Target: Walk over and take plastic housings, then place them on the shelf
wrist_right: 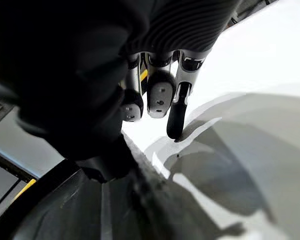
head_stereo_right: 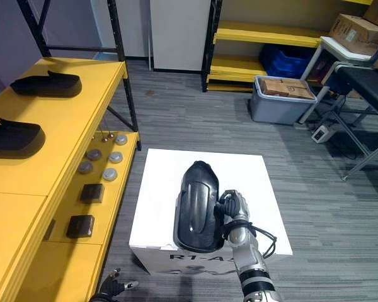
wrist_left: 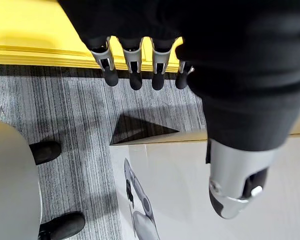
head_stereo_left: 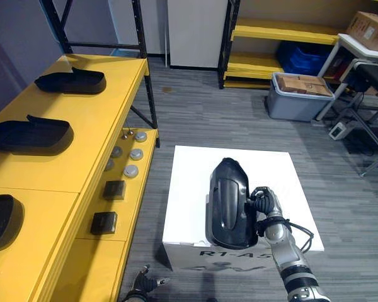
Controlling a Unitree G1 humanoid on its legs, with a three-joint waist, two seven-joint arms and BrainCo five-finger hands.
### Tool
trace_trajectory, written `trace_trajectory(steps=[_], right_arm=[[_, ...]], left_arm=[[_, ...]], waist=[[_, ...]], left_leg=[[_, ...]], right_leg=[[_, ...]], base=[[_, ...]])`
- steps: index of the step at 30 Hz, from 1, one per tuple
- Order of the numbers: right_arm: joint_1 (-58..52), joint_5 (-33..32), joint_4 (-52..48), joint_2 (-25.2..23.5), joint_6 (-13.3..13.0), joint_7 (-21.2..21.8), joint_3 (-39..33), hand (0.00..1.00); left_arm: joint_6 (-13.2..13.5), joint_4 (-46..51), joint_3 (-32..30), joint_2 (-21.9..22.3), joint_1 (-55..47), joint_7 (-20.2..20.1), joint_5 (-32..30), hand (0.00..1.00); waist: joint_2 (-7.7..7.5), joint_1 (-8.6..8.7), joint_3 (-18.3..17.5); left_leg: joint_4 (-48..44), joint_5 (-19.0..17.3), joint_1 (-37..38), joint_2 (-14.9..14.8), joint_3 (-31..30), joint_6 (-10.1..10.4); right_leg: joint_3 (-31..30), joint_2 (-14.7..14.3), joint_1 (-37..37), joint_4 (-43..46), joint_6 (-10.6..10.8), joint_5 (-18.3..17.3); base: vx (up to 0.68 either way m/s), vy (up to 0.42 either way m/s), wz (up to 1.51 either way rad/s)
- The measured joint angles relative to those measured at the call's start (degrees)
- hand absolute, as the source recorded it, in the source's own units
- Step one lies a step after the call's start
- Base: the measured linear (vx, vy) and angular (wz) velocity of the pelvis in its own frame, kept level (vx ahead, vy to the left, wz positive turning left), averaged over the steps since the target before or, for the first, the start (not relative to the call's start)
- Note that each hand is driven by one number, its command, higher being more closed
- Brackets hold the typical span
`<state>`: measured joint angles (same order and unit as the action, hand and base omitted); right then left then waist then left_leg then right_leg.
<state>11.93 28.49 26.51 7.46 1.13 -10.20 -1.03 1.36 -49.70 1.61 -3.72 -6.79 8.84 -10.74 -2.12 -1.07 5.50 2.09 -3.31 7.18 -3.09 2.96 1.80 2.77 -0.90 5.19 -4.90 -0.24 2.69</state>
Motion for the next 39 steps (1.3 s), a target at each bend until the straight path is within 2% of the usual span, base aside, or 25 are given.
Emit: trace_trajectory(steps=[6, 13, 19, 21, 28, 34, 39], right_arm=[[-0.54, -1.45, -1.96, -0.01, 0.05, 1.03, 0.78, 1.0], [-2.77, -3.6, -12.52, -1.33, 0.0, 0.32, 1.21, 1.0], [-6.45, -3.61, -21.93, -1.67, -0.36, -2.29, 0.06, 1.0], [-7.65, -3.57, -24.79, -1.71, -0.39, -3.12, -0.76, 1.0], [-9.18, -3.53, -31.83, -3.06, -2.0, -4.77, -2.63, 1.0], [-9.78, -3.55, -32.9, -3.64, -2.4, -4.78, -2.18, 1.0], [-9.81, -3.56, -36.52, -3.78, -2.54, -4.88, -0.65, 1.0]], left_arm=[[0.01, 0.16, -0.08, -0.05, -0.05, 0.01, 0.11, 0.0], [0.0, 4.43, -2.62, 0.53, -1.84, 0.92, 0.66, 0.0], [0.05, 19.57, -7.9, 0.94, -5.25, 3.44, 2.82, 0.0], [0.15, 26.69, -11.58, 2.53, -6.11, 4.51, 3.07, 0.0], [0.95, 46.34, -14.92, 5.46, -7.59, 7.48, 4.19, 0.0], [3.94, 60.71, -12.88, 5.73, -7.54, 7.64, 5.09, 0.0], [5.92, 65.08, -4.75, 5.22, -7.39, 6.83, 7.35, 0.0]], waist=[[-0.03, 0.02, 0.01], [-0.04, -0.06, 0.04], [0.01, -0.66, 0.08], [0.02, -0.99, 0.11], [0.08, -1.24, 0.18], [0.09, -1.22, 0.2], [0.16, -1.16, 0.21]], left_leg=[[0.0, 0.05, -0.12, 0.01, -0.35, -0.04], [-0.12, 0.14, -0.25, 0.17, -1.11, -0.13], [-0.68, 0.19, -0.52, 0.25, -1.47, -0.21], [-0.78, 0.18, -0.48, 0.27, -1.47, -0.21], [-0.97, 0.17, -0.26, 0.25, -1.48, -0.21], [-1.3, 0.16, -0.27, 0.33, -1.49, -0.23], [-1.44, 0.16, -0.28, 0.3, -1.55, -0.23]], right_leg=[[0.37, -0.03, 0.0, 0.01, 0.0, 0.0], [1.05, 0.12, 0.15, 0.02, 0.01, -0.01], [1.1, 0.47, 0.32, 0.01, 0.15, -0.16], [1.15, 0.48, 0.4, 0.0, 0.18, -0.18], [1.21, 0.47, 0.74, 0.0, 0.17, -0.18], [1.29, 0.57, 0.92, 0.0, 0.17, -0.18], [1.36, 0.54, 0.97, 0.0, 0.17, -0.17]], base=[[0.0, 0.002, 0.01], [0.01, 0.012, 0.05], [-0.01, 0.007, 0.02], [0.0, 0.0, 0.0], [0.0, 0.0, 0.0], [0.0, 0.0, 0.0], [0.0, 0.0, 0.0]])
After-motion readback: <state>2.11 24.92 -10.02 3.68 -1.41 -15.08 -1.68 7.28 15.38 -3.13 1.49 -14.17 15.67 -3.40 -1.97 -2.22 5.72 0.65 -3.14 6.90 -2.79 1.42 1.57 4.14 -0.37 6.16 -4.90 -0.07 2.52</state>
